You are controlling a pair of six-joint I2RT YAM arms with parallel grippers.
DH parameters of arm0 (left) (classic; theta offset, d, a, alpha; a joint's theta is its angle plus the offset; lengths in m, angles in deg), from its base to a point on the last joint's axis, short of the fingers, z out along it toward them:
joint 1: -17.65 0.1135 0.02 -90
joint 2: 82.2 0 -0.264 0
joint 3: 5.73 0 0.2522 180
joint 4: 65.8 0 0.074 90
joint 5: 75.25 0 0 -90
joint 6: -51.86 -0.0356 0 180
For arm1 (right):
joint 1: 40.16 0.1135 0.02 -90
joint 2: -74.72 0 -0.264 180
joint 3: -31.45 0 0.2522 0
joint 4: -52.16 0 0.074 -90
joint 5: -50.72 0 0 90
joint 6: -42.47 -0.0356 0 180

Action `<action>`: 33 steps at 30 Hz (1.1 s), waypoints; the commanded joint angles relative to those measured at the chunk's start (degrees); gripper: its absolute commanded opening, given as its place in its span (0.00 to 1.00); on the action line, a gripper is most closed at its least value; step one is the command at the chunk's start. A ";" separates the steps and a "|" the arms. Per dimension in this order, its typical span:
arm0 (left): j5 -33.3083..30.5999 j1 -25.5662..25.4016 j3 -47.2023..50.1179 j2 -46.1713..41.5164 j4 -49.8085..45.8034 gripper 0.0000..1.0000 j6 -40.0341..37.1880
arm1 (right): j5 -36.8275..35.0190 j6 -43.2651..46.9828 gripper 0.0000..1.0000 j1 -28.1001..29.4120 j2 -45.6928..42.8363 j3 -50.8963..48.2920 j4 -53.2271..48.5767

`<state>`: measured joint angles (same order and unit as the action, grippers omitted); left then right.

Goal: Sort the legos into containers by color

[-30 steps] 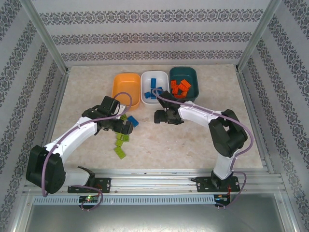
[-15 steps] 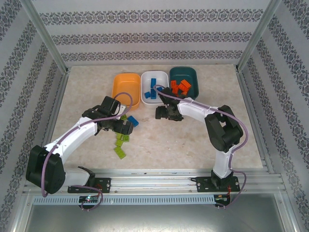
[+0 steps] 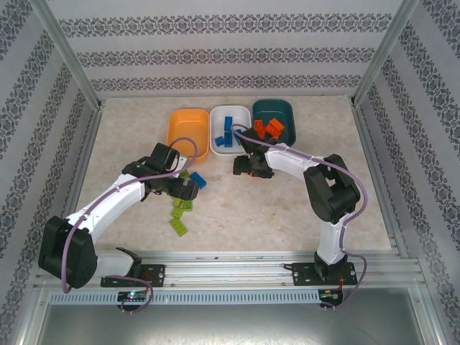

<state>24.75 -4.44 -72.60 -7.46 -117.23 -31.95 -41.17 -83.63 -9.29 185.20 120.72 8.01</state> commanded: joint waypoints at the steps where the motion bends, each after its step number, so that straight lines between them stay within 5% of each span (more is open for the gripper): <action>1: -0.84 -0.68 -0.78 -0.46 -1.88 1.00 -1.10 | 0.49 0.19 0.88 -0.29 1.23 1.75 -0.19; 11: -0.86 -0.72 -0.85 -0.47 -1.79 1.00 -1.18 | -1.39 -1.82 0.86 -1.68 -10.29 -3.85 -0.96; 18: -0.69 -0.69 -0.86 -0.21 -1.74 1.00 -1.19 | 2.56 -6.19 0.82 -14.79 -19.20 -11.53 3.84; 25: -0.90 -0.70 -0.69 -0.07 -1.79 1.00 -1.19 | 11.46 -8.20 0.78 -25.63 -11.99 -7.56 9.15; 33: -1.42 -0.68 -0.78 1.01 -1.88 1.00 -1.36 | 15.94 -9.69 0.75 -27.71 -0.24 1.41 10.88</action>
<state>24.49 -4.48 -72.60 -7.05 -117.25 -31.95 -28.53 -92.05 -36.96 182.16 118.71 17.36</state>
